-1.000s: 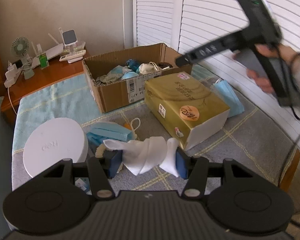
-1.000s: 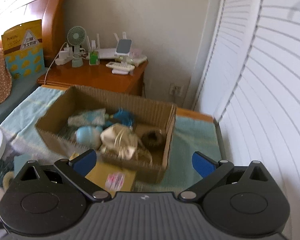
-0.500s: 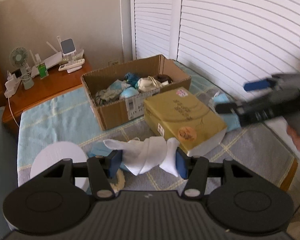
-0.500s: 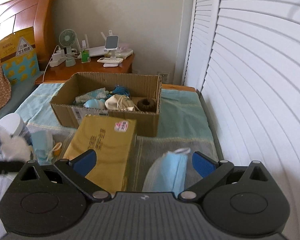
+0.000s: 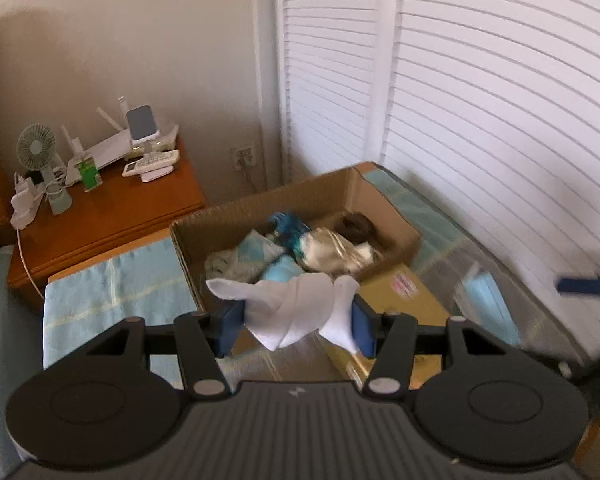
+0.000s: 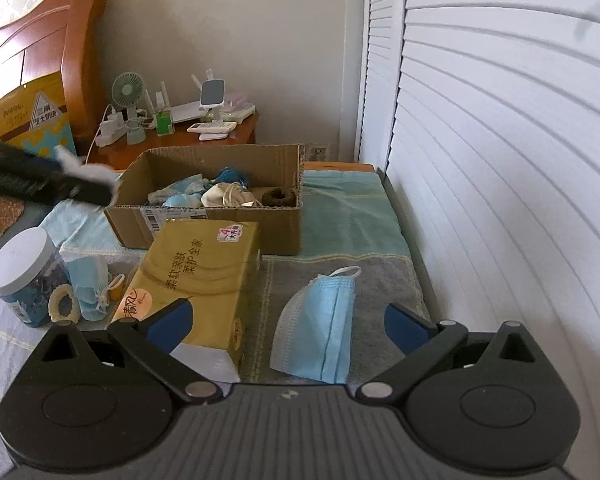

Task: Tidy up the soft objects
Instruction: 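Carry the white sock into the box and open the left tool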

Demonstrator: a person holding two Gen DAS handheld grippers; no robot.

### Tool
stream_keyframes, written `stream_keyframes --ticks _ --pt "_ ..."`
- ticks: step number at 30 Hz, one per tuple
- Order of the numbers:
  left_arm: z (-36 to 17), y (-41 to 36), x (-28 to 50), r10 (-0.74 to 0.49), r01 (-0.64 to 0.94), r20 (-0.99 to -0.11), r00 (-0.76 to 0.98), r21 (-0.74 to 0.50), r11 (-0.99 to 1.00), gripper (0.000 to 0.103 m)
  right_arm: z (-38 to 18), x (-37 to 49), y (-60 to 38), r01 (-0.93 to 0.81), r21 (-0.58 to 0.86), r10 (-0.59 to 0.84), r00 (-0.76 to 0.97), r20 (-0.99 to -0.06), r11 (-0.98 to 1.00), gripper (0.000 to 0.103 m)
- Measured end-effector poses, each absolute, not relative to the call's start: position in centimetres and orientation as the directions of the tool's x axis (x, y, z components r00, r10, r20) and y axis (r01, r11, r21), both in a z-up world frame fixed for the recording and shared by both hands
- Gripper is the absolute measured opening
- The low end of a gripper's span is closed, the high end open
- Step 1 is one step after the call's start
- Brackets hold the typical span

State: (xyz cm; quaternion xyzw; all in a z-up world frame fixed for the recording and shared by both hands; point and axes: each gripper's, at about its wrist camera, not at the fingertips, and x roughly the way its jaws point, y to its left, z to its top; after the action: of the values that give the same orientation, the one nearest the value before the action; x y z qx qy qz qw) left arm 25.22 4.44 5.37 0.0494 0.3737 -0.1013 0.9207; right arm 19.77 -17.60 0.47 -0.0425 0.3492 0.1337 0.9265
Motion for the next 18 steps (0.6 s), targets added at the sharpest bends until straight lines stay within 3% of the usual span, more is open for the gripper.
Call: stream_keyframes --ticks 13,16,18 --pt "3.8 5.7 35.9 -0.073 0.094 -0.730 0.680 -0.012 0.995 0.057 -0.2 20.3 -18.3 -0.263 0.031 0.216 0.713 -0.667 0.964 0.103" --pt "3.2 6.2 37.0 -0.027 0.040 -0.722 0.691 0.001 0.999 0.081 -0.4 20.6 -18.3 -0.261 0.031 0.213 0.709 -0.672 0.965 0.103" --pt "3.1 6.6 36.8 -0.003 0.000 -0.705 0.709 -0.003 1.000 0.085 -0.6 20.6 -18.3 -0.264 0.033 0.217 0.707 -0.673 0.964 0.103"
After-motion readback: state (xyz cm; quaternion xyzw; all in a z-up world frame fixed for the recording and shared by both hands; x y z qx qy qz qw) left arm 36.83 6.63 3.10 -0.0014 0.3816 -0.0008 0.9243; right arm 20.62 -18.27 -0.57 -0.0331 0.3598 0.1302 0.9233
